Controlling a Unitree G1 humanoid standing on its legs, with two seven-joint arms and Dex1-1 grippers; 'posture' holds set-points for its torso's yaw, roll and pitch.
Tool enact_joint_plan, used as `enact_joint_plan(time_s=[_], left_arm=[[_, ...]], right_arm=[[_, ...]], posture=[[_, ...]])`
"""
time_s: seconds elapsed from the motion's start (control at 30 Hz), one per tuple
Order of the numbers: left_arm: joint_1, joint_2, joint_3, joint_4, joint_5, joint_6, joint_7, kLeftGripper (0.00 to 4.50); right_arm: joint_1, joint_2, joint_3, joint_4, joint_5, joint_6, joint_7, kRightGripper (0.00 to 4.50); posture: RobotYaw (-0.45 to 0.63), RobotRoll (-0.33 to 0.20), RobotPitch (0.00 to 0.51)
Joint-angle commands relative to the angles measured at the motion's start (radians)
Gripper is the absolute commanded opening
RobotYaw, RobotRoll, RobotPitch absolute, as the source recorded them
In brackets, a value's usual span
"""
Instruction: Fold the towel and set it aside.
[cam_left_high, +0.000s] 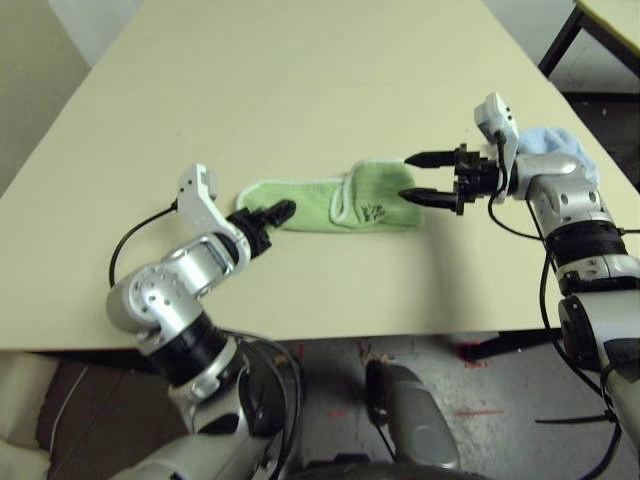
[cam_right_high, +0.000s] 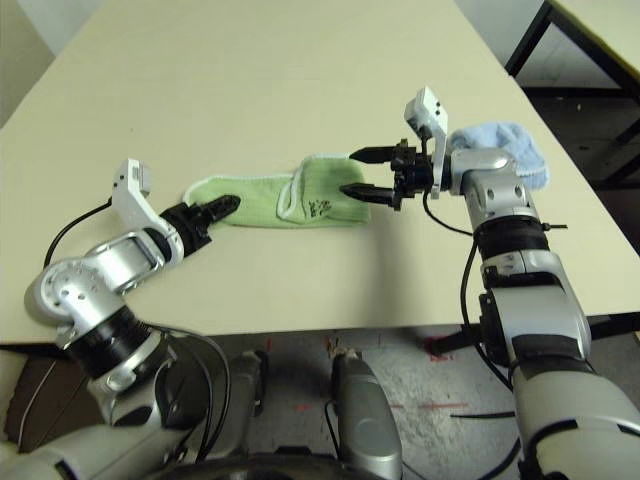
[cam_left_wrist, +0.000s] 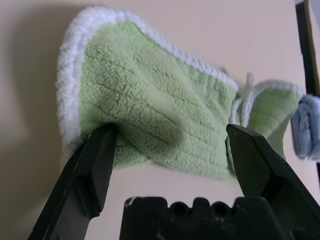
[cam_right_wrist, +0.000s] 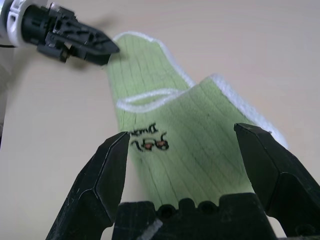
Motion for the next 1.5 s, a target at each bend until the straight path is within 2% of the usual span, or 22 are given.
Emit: enact_joint_plan(time_s=[0.03, 0.17, 0.27, 0.37, 0.5, 0.67, 0.9, 1.1, 1.17, 1.33, 1.5], left_arm=[[0.011, 0.000, 0.025, 0.091, 0.046, -0.066, 0.051, 4.45], [-0.019, -0.004, 0.065, 0.151, 0.046, -0.115, 0.105, 4.45], [-0.050, -0.021, 0.116, 0.136, 0.045, -0.062, 0.151, 4.45], [-0.058, -0.032, 0.130, 0.046, 0.031, 0.046, 0.145, 4.45], [0.024, -0.028, 0.046, -0.060, -0.033, 0.087, 0.108, 4.45], [0.190, 0.009, -0.101, -0.217, -0.141, 0.087, 0.079, 4.45], [0.244, -0.044, -0.086, -0.265, -0.184, 0.087, 0.177, 4.45], [0.211, -0.099, -0.031, -0.239, -0.191, 0.087, 0.258, 4.45], [0.154, -0.113, 0.005, -0.190, -0.166, 0.087, 0.272, 4.45], [0.023, -0.085, 0.091, -0.037, -0.095, 0.072, 0.290, 4.45], [-0.026, -0.028, 0.085, 0.100, -0.082, -0.035, 0.297, 4.45]], right_arm=[[0.033, -0.027, 0.002, -0.041, 0.004, 0.010, 0.022, 4.50], [0.055, -0.078, -0.007, -0.062, 0.013, 0.032, 0.060, 4.50], [0.058, -0.094, -0.009, -0.060, 0.011, 0.030, 0.059, 4.50], [0.057, -0.101, -0.009, -0.048, 0.008, 0.020, 0.052, 4.50], [0.058, -0.092, -0.006, -0.040, 0.006, 0.013, 0.044, 4.50], [0.043, -0.060, 0.001, -0.011, 0.001, -0.002, 0.027, 4.50], [0.014, -0.025, 0.010, 0.026, -0.007, -0.020, 0.031, 4.50], [0.001, -0.014, 0.012, 0.042, -0.012, -0.031, 0.041, 4.50], [-0.003, -0.013, 0.015, 0.047, -0.014, -0.037, 0.047, 4.50], [-0.013, -0.010, 0.014, 0.058, -0.020, -0.044, 0.051, 4.50], [-0.011, -0.016, 0.011, 0.056, -0.021, -0.050, 0.054, 4.50]], posture=[[0.15, 0.000, 0.145], [0.14, 0.000, 0.146], [0.12, 0.000, 0.146], [0.12, 0.000, 0.147], [0.13, 0.000, 0.151], [0.14, 0.000, 0.157], [0.17, 0.000, 0.164], [0.17, 0.000, 0.166], [0.17, 0.000, 0.166], [0.16, 0.000, 0.161], [0.15, 0.000, 0.158]])
